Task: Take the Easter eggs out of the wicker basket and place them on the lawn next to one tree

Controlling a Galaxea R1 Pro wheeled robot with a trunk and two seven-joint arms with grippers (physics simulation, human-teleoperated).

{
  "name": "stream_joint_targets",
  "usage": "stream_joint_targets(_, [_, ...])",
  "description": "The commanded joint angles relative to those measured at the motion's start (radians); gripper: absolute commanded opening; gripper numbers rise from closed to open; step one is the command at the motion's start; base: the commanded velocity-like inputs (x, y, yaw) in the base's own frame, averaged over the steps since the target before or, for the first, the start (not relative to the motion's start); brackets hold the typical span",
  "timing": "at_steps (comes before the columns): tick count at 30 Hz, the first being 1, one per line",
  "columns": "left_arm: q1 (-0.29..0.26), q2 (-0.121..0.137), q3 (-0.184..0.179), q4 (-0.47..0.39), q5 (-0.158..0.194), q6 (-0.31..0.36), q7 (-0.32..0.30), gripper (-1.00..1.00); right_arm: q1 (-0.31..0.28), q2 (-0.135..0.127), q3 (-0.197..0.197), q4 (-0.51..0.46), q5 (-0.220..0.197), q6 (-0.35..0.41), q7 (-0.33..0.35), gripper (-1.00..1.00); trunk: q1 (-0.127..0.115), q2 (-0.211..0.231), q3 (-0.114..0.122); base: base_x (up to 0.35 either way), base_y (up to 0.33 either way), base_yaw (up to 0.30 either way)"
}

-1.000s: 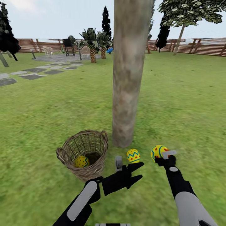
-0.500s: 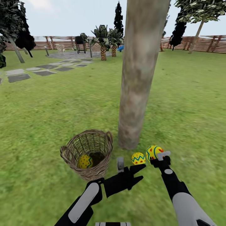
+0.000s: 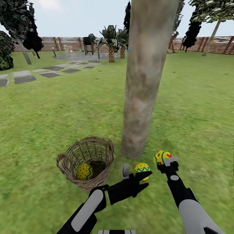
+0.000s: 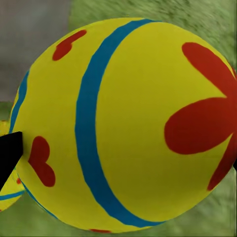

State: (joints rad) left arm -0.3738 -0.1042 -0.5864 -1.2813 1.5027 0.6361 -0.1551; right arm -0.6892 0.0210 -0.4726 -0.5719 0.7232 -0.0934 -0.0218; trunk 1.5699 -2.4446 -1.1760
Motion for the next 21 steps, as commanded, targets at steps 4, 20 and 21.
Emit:
stream_joint_targets(4, [0.0, 0.0, 0.0, 0.0, 0.002, 0.004, -0.001, 1.0, -0.001, 0.001, -0.008, 0.001, 0.009, -0.009, -0.003, -1.0, 0.0, 0.0, -0.001, 0.026, -0.055, 0.0])
stream_joint_targets(20, [0.0, 0.0, -0.001, 0.002, 0.002, -0.021, -0.003, 1.0, -0.013, -0.007, -0.009, 0.147, -0.001, -0.019, -0.036, -1.0, 0.031, -0.056, -0.034, 0.0, -0.001, 0.067])
stream_joint_targets(21, [0.0, 0.0, -0.001, 0.002, 0.002, -0.021, -0.003, 1.0, -0.016, -0.007, -0.009, 0.179, 0.0, -0.02, -0.059, -1.0, 0.032, -0.056, -0.038, 0.0, 0.0, 0.0])
